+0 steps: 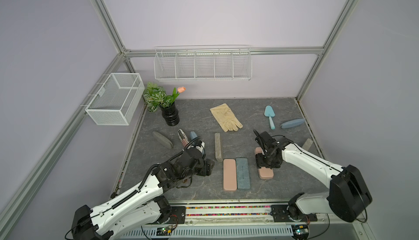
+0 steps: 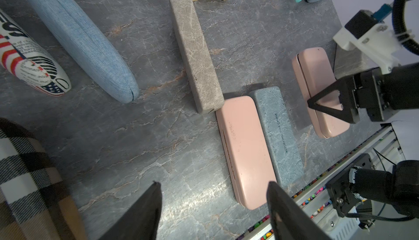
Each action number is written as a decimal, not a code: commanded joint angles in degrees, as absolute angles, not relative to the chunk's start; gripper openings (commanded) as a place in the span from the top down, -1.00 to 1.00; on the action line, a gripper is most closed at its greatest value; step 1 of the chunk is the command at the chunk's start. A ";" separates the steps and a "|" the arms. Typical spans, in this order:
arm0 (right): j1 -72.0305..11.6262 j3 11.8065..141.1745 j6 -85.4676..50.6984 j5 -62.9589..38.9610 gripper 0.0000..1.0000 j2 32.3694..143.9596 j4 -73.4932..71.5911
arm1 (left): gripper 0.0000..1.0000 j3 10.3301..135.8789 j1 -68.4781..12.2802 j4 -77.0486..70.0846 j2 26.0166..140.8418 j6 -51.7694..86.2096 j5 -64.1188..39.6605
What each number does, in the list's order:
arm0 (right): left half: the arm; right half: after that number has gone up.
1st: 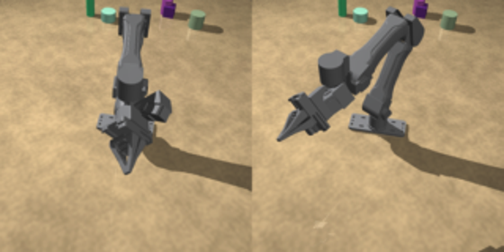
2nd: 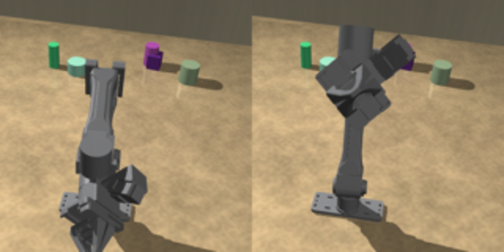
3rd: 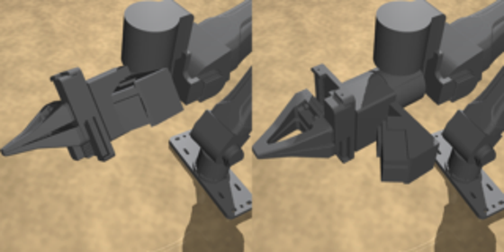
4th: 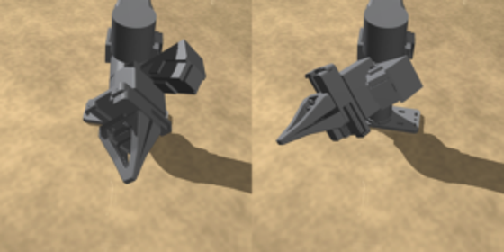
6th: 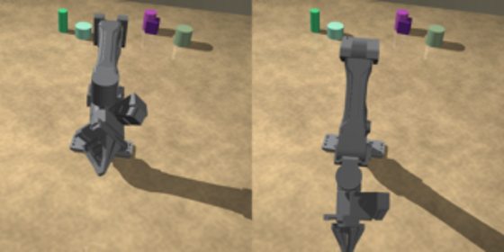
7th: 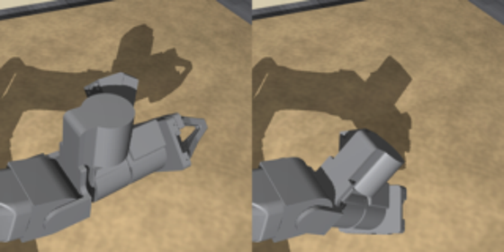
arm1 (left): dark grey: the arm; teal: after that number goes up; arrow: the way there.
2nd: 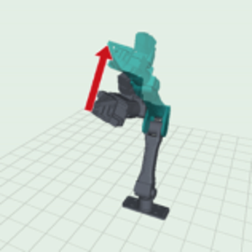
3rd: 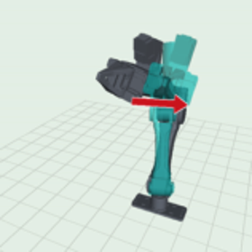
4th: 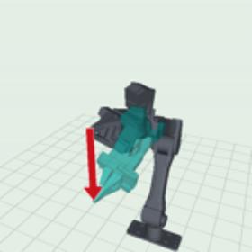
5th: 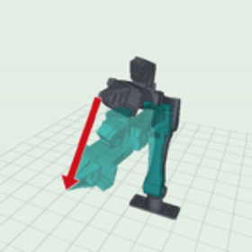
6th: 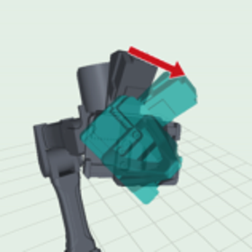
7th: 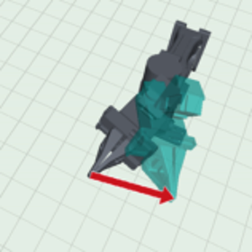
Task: Close the glasses case
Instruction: Place the glasses case at the center of the board.
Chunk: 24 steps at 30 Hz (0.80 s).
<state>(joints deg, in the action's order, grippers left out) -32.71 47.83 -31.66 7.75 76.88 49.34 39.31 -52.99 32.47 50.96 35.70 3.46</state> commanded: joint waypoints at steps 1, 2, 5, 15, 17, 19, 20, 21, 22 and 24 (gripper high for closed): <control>-34.68 44.12 -37.80 6.54 -0.11 74.85 45.69 | -0.48 39.02 -53.10 32.96 51.33 35.36 3.60; -35.41 43.08 -38.91 6.23 -0.12 74.71 44.77 | -0.48 39.04 -53.09 32.96 51.47 35.35 3.53; -38.01 41.22 -41.55 5.88 -0.12 75.50 42.00 | -0.48 39.11 -53.12 33.05 51.50 35.34 3.53; -42.97 41.86 -46.25 6.41 -0.13 79.24 38.90 | -0.48 39.11 -53.10 33.13 51.69 35.41 3.58; -43.47 41.52 -47.25 6.67 -0.13 79.13 38.74 | -0.48 39.05 -53.08 33.13 51.70 35.40 3.52; -43.83 41.31 -47.98 6.71 -0.15 79.04 38.51 | -0.48 39.02 -53.10 33.05 51.79 35.35 3.59; -44.06 41.15 -48.35 6.68 -0.16 79.05 38.56 | -0.48 39.02 -53.09 32.96 51.88 35.34 3.51; -44.19 41.12 -48.63 6.68 -0.17 79.10 38.55 | -0.48 38.90 -53.11 32.96 51.93 35.33 3.38; -44.46 41.01 -49.02 6.58 -0.19 79.03 38.44 | -0.48 39.02 -53.10 32.96 51.95 35.33 3.42; -44.90 41.11 -49.35 6.74 -0.25 79.10 38.72 | -0.48 39.02 -53.11 32.96 52.08 35.29 3.41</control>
<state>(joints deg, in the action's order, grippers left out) -44.03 41.15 -46.52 6.44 79.20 39.35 39.31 -52.99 32.47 51.83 35.70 3.36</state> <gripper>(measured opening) 0.701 0.739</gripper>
